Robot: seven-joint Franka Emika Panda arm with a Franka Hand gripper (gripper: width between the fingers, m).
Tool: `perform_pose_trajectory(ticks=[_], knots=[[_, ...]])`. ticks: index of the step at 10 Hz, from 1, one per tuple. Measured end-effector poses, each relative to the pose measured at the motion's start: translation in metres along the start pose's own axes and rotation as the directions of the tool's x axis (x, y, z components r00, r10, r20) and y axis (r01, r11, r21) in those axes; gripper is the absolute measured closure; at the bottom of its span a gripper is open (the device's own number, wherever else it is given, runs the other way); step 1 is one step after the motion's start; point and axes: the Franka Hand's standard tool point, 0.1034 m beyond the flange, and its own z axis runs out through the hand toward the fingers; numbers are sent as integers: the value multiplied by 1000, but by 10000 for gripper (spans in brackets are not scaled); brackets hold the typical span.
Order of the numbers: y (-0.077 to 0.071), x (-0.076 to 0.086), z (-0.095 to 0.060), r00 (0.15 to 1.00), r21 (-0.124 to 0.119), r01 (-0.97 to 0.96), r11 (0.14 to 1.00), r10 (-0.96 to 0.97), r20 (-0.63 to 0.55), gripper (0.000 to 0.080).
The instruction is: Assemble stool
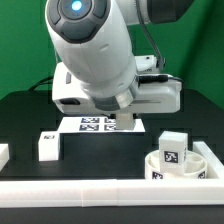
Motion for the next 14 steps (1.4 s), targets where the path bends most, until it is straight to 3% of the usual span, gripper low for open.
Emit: perform_pose_trajectory(ticks=[2, 3, 4, 6, 10, 14], knots=[[-5, -1, -4, 1000, -1, -10, 1000, 10, -16, 473], [-19, 2, -18, 989, 0, -8, 1000, 8, -149, 473], [-28, -7, -22, 977, -1, -8, 1000, 8, -212, 473], [-41, -7, -35, 940, -4, 8, 1000, -9, -342, 473], [-46, 1, -42, 808, 4, 21, 1000, -14, -589, 473], [-81, -9, -55, 641, 30, 27, 999, 6, -768, 473]])
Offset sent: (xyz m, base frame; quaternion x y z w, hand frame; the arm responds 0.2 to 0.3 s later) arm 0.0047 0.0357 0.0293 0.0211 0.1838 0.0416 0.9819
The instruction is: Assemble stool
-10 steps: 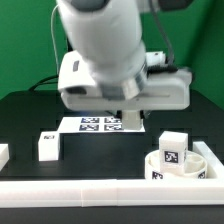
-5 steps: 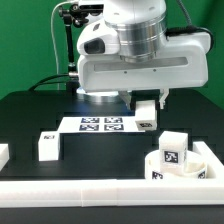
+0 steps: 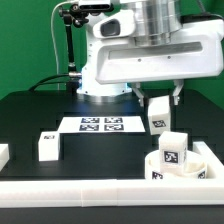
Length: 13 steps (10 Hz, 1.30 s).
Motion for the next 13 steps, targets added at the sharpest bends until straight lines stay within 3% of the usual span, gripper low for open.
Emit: perform_pose_trajectory(ticks=[2, 6, 10, 11, 13], knots=[[-10, 13, -9, 993, 21, 10, 1000, -8, -116, 473], [-23, 14, -7, 925, 46, 59, 997, -37, -379, 473], [-44, 3, -11, 900, 8, 164, 986, -146, -410, 473], [-44, 2, -10, 897, -3, 176, 984, -161, -411, 473], [-43, 2, -9, 898, -3, 174, 985, -160, -410, 473]])
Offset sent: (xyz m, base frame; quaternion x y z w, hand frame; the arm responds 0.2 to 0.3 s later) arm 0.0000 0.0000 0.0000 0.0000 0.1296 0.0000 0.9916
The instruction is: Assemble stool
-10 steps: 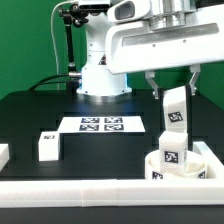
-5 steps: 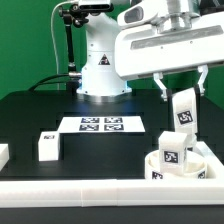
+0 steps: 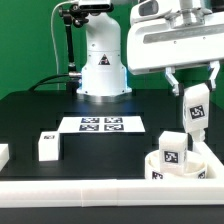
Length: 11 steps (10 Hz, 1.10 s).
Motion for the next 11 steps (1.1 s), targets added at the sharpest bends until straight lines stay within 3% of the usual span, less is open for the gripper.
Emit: perform_pose_trajectory(ticks=[3, 6, 7, 11], knots=[[-7, -7, 7, 997, -2, 81, 997, -81, -8, 473], [-12, -13, 15, 974, -34, 225, 974, -225, -13, 473], [-12, -8, 17, 964, -44, 265, 963, -266, -15, 473], [-11, -8, 18, 965, -46, 263, 964, -264, -14, 473]])
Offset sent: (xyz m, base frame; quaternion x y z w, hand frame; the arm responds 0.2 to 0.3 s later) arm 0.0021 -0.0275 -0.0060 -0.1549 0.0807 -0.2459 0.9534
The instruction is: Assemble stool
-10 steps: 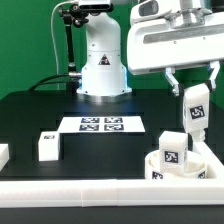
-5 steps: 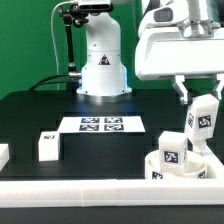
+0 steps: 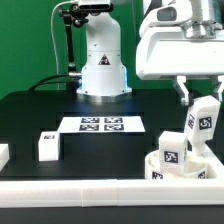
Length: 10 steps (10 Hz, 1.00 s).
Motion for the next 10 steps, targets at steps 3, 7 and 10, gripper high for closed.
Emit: perform_pose_trajectory(ticks=[3, 7, 10], knots=[[4, 2, 0, 998, -6, 68, 998, -68, -3, 473], [5, 9, -1, 996, -9, 90, 996, -90, -12, 473], [0, 6, 2, 994, -8, 108, 994, -108, -12, 473]])
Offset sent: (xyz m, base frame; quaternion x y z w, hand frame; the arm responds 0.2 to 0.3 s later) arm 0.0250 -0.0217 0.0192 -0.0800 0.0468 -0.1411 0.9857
